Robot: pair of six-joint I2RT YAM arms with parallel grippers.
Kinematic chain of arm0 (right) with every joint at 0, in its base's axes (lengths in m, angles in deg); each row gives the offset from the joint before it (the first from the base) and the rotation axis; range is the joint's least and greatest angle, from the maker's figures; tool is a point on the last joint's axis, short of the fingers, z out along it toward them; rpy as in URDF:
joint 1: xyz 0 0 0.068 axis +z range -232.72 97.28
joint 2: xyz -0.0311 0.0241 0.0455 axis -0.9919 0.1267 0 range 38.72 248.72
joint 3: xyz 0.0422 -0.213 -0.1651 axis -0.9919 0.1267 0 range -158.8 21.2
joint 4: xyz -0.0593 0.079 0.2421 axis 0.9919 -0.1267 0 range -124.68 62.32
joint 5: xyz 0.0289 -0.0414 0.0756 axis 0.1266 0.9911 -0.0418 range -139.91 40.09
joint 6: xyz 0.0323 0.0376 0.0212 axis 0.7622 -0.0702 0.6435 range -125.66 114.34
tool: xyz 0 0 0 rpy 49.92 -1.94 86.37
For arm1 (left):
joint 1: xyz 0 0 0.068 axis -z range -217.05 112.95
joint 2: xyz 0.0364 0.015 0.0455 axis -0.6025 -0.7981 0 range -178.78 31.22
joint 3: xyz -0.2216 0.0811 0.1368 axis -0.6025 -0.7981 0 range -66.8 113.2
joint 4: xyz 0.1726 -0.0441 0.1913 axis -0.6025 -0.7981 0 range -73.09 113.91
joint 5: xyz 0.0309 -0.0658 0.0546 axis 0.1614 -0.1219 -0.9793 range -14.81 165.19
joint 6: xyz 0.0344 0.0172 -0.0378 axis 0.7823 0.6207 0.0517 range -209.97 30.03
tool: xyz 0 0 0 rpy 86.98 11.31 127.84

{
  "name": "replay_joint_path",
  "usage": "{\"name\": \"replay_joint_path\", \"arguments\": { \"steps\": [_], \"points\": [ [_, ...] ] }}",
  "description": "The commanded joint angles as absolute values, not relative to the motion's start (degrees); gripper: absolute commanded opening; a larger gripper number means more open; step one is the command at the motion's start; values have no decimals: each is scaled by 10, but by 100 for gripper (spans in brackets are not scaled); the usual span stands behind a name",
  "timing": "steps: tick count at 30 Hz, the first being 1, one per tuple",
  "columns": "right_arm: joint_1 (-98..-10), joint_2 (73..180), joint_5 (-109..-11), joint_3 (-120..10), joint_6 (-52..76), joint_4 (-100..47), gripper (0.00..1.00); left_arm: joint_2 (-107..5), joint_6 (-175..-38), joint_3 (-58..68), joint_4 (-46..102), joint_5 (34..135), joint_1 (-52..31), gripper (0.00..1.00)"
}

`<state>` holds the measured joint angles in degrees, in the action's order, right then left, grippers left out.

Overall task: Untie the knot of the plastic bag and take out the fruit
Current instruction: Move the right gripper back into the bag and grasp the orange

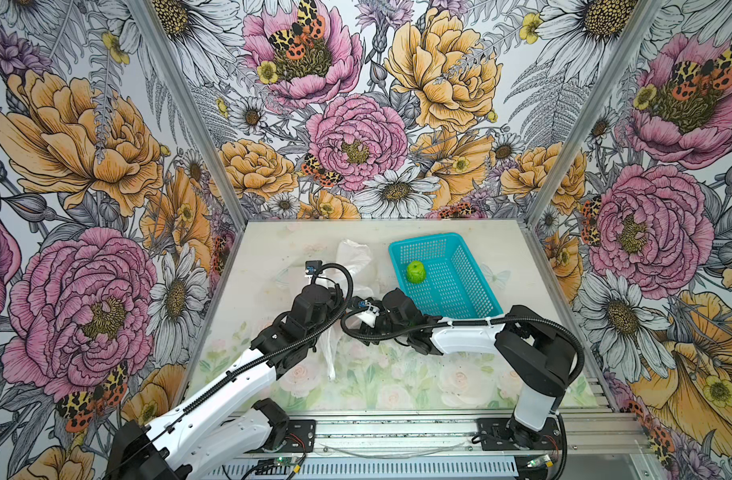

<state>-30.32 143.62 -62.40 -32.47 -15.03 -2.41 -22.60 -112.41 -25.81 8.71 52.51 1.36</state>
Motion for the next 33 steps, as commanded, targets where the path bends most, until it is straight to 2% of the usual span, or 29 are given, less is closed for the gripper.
{"name": "replay_joint_path", "arguments": {
  "steps": [1,6,13,21,28,30,33],
  "points": [
    [-301,1472,-535,-363,-117,-7,78,-230,-1124,-234,86,545,23,0],
    [-294,1512,-499,-398,-114,-19,86,-213,-1126,-236,84,540,30,0],
    [-293,1588,-459,-493,-77,-80,89,-196,-1127,-240,84,541,32,0],
    [-293,1620,-488,-525,-84,-99,86,-202,-1123,-240,77,506,34,0],
    [-294,1633,-494,-514,-129,-121,87,-195,-1134,-245,69,480,32,0],
    [-294,1628,-498,-505,-143,-123,84,-197,-1133,-244,69,481,32,0],
    [-294,1616,-501,-501,-143,-123,69,-198,-1133,-244,69,479,31,0]
  ]
}}
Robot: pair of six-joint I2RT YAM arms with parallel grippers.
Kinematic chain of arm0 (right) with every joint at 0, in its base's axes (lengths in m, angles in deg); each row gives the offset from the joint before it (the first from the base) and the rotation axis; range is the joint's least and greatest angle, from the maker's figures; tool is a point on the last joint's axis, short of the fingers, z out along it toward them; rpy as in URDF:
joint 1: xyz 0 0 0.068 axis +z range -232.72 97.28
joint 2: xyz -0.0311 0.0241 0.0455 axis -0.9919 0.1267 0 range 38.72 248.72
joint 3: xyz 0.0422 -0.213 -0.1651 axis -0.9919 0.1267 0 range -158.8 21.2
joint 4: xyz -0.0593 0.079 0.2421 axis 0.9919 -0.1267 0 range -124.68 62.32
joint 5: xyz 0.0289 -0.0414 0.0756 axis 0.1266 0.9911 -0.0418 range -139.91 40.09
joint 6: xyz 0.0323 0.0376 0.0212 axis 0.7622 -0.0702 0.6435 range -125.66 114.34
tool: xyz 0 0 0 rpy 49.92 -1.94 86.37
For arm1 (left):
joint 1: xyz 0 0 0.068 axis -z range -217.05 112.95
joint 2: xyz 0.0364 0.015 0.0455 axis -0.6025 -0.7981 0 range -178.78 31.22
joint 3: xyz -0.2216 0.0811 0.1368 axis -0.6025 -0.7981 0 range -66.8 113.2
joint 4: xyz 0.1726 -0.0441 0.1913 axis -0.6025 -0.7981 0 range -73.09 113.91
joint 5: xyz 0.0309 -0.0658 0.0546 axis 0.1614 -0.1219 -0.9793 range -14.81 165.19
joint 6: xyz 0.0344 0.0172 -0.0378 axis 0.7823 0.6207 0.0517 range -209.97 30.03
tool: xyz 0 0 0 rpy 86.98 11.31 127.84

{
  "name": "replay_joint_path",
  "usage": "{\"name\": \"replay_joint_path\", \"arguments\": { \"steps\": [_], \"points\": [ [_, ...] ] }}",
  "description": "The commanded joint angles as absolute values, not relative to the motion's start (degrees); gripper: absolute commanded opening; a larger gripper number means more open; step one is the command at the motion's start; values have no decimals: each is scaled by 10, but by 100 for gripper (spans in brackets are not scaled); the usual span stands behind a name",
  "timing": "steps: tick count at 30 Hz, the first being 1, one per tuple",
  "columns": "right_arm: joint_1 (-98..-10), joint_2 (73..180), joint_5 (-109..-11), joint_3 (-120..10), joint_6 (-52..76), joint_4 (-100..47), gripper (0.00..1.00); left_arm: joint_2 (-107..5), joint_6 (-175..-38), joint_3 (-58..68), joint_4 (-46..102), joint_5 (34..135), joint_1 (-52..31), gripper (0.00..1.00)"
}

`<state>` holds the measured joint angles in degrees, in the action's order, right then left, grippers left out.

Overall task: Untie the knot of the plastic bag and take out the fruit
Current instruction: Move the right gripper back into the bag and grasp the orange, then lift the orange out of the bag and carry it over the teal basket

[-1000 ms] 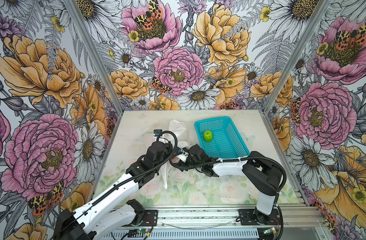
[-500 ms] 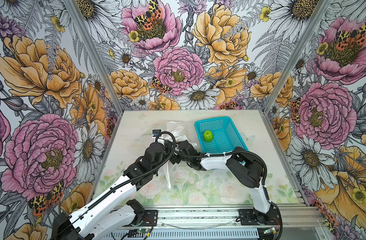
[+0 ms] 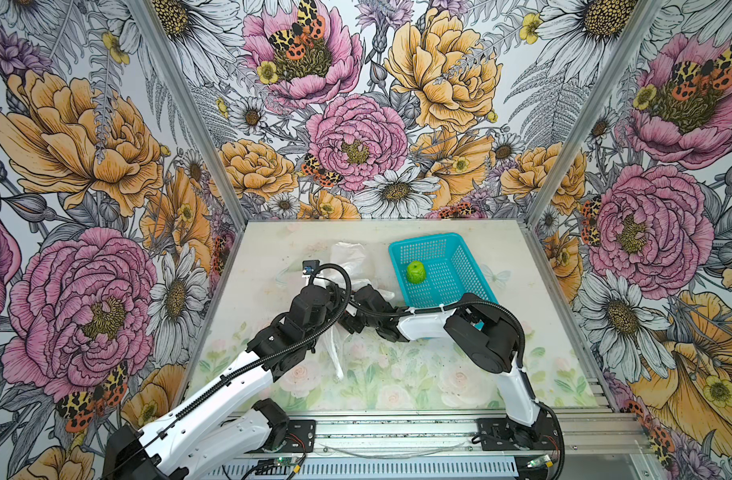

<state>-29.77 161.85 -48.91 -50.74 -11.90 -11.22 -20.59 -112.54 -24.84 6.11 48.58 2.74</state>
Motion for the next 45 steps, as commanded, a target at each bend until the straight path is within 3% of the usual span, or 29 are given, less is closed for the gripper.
{"name": "replay_joint_path", "arguments": {
  "steps": [1,4,13,21,30,35,38,45],
  "points": [
    [-293,1610,-504,-498,-140,-122,63,-198,-1133,-245,69,478,31,0],
    [-292,1575,-519,-474,-117,-93,50,-203,-1136,-246,72,481,30,0],
    [-272,1423,-548,-340,-115,-1,36,-246,-1134,-238,76,484,30,0],
    [-268,1223,-504,-166,-99,109,30,-248,-1136,-240,79,485,27,0],
    [-287,1062,-453,-82,-92,102,23,-238,-1137,-243,79,487,25,0],
    [-328,980,-467,-74,-92,109,24,-243,-1134,-244,80,470,23,0],
    [-366,959,-436,-102,-86,107,20,-246,-1134,-245,85,474,21,0],
    [-504,1021,-397,-69,-34,117,21,-247,-1128,-241,81,483,21,0]
  ]
}}
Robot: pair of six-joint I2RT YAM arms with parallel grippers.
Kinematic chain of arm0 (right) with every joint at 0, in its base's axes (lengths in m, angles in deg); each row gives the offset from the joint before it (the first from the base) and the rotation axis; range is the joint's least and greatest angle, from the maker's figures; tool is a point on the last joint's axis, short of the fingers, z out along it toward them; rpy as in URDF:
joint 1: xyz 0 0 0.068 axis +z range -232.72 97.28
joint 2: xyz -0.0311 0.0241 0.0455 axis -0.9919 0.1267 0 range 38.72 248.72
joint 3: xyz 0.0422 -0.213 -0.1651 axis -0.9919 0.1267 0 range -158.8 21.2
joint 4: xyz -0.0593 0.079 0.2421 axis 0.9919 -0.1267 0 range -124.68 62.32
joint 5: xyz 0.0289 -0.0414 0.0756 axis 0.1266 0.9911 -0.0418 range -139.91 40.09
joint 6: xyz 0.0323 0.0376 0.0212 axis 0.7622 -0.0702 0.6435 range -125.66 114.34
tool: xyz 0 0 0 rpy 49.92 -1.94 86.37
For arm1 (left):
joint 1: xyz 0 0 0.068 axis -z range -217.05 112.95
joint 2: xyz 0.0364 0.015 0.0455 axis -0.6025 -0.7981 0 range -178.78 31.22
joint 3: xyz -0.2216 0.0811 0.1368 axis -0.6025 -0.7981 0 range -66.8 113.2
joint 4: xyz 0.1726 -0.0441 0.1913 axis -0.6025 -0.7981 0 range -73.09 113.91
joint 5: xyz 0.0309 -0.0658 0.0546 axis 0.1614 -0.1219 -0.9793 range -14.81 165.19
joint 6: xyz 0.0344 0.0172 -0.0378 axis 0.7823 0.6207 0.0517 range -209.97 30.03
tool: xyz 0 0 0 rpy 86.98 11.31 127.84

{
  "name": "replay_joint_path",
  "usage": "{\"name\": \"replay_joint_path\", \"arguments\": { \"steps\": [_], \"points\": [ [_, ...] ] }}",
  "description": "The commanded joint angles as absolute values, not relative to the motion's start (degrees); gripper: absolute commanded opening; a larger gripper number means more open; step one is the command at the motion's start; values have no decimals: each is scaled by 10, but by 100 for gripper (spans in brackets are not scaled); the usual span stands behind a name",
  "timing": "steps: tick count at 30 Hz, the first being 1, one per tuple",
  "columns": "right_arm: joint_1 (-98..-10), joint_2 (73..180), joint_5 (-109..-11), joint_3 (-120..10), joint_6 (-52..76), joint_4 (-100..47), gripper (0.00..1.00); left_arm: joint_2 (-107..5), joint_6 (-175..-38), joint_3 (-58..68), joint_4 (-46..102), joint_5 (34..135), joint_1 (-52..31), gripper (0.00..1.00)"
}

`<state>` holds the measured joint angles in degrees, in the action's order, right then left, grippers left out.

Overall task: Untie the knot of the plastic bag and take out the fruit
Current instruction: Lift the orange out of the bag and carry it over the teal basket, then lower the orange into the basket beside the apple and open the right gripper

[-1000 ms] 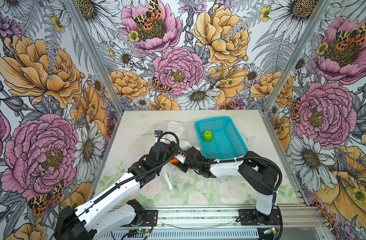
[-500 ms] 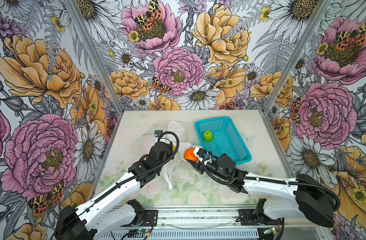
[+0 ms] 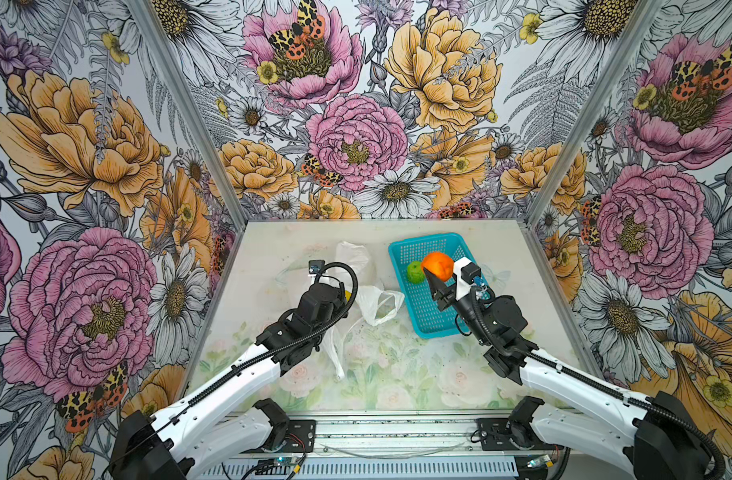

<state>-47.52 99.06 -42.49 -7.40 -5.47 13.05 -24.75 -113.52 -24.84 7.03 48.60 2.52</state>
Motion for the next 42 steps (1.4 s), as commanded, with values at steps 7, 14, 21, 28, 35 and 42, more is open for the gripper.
{"name": "replay_joint_path", "arguments": {
  "steps": [7,14,21,28,35,42],
  "points": [
    [-599,1163,-391,-212,27,-78,17,-247,-1124,-245,87,496,24,0],
    [-612,1333,-388,-344,17,-172,16,-244,-1124,-241,84,503,31,0],
    [-623,1450,-405,-464,20,-274,22,-227,-1122,-246,84,495,33,0],
    [-627,1456,-411,-473,24,-287,47,-232,-1120,-246,84,490,34,0],
    [-629,1449,-418,-466,28,-287,70,-239,-1121,-243,83,494,34,0],
    [-636,1431,-426,-453,38,-288,72,-231,-1121,-243,82,493,34,0]
  ]
}}
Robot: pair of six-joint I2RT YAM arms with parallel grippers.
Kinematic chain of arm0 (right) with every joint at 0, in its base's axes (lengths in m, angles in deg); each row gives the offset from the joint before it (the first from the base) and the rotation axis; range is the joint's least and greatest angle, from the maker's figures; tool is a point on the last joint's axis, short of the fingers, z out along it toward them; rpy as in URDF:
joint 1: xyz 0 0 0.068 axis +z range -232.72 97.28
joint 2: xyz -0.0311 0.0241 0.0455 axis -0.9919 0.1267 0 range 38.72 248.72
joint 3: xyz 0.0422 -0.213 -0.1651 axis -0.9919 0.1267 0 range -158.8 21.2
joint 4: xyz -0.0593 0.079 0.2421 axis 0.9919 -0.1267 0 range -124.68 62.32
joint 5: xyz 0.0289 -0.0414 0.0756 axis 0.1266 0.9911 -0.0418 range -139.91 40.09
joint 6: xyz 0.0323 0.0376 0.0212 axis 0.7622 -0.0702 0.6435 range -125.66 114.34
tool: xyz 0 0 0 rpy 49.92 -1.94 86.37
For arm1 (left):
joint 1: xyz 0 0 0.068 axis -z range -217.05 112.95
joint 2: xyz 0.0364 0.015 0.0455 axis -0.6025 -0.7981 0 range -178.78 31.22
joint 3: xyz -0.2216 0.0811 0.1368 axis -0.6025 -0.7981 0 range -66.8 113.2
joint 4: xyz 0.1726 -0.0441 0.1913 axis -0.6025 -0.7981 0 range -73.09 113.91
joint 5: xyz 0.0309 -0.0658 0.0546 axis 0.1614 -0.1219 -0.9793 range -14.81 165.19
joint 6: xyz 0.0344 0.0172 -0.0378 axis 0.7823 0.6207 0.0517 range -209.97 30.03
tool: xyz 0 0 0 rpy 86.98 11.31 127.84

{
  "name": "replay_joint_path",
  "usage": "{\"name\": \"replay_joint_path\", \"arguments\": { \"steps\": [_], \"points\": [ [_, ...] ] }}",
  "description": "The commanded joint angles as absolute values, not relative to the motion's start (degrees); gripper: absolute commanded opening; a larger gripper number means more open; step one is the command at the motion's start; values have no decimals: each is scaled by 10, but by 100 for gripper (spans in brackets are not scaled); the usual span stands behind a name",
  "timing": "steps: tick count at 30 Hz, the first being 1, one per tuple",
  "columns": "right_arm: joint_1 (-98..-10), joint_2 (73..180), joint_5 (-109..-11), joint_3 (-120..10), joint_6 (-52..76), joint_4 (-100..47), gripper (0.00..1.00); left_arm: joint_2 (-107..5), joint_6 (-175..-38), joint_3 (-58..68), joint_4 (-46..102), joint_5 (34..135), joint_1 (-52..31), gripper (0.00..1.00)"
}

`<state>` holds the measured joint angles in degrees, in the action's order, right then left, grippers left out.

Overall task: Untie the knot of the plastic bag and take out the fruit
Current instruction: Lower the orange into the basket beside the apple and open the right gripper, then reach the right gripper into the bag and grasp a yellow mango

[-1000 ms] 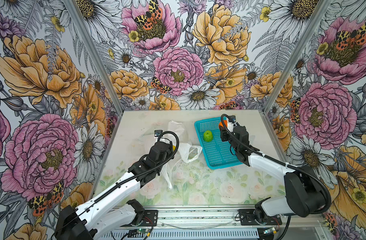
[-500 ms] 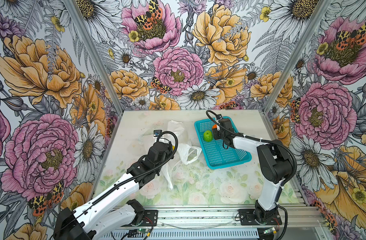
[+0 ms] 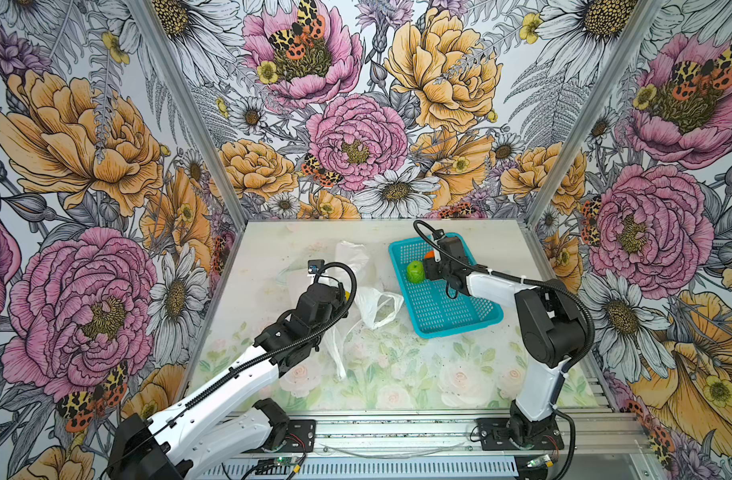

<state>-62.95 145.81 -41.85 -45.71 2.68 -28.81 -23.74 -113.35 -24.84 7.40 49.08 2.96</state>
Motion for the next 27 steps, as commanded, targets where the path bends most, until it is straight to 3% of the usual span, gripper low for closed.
{"name": "replay_joint_path", "arguments": {
  "steps": [1,6,10,14,19,23,27],
  "points": [
    [-636,1430,-427,-452,39,-287,73,-230,-1121,-244,82,492,34,0],
    [-637,1425,-415,-448,42,-297,86,-229,-1121,-245,82,492,34,0],
    [-638,1413,-417,-440,42,-297,86,-232,-1121,-243,82,493,35,0],
    [-637,1363,-453,-402,46,-268,80,-234,-1121,-243,82,493,35,0],
    [-616,1217,-513,-278,40,-159,74,-233,-1121,-243,82,492,35,0],
    [-585,1109,-595,-197,20,-87,58,-234,-1120,-243,82,490,35,0],
    [-518,1075,-681,-165,-53,-53,50,-234,-1121,-243,82,493,35,0]
  ]
}}
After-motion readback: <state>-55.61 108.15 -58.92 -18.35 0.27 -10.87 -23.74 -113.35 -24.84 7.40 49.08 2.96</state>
